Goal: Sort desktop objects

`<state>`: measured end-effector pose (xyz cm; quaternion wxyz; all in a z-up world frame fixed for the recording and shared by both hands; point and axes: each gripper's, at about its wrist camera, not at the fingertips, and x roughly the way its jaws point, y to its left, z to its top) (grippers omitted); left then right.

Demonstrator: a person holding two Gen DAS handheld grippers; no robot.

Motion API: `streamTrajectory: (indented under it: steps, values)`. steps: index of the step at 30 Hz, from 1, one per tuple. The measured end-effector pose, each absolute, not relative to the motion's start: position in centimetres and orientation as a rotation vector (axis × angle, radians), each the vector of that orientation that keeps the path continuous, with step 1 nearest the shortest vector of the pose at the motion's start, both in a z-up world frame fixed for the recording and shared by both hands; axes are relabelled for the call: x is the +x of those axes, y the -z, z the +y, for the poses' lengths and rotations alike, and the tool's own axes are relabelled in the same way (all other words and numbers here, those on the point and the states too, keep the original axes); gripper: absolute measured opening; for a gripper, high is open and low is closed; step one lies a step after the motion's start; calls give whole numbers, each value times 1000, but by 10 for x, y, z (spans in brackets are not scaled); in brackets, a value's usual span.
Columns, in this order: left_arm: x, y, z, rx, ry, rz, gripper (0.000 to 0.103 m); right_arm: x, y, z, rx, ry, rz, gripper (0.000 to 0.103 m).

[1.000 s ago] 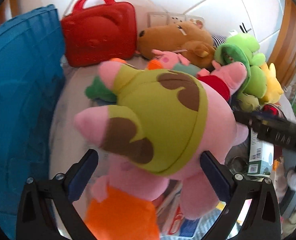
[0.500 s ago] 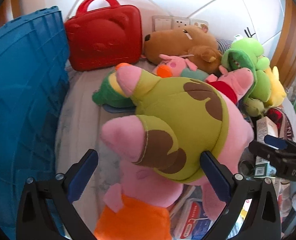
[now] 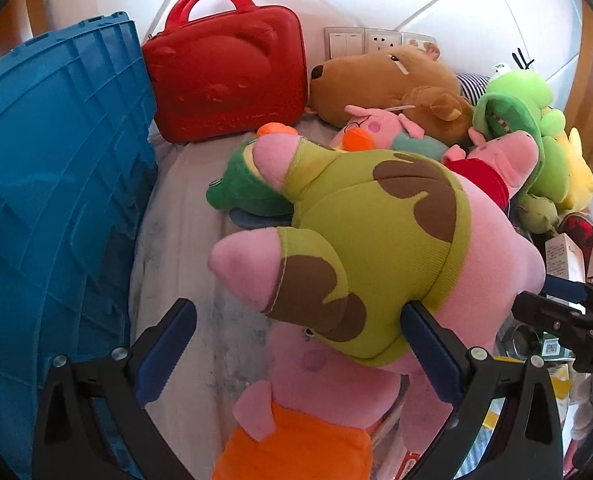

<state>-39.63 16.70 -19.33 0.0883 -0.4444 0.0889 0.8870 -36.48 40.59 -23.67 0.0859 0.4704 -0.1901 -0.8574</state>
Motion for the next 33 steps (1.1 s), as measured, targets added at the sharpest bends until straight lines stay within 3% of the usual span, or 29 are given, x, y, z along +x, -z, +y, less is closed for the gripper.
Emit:
streamTrajectory:
  steps: [6,26,33]
  values:
    - [-398,185,159,-1314,-2547,85,103,-372,240,410,1388,2544,-607,103]
    - [-415,198,160,-1302,-2642,169,103,-388,244,397,1365,2497,-438,103]
    - [-432,212,146,-1339,-2608,-91,103,-401,257,395,1334,2461,-475,103]
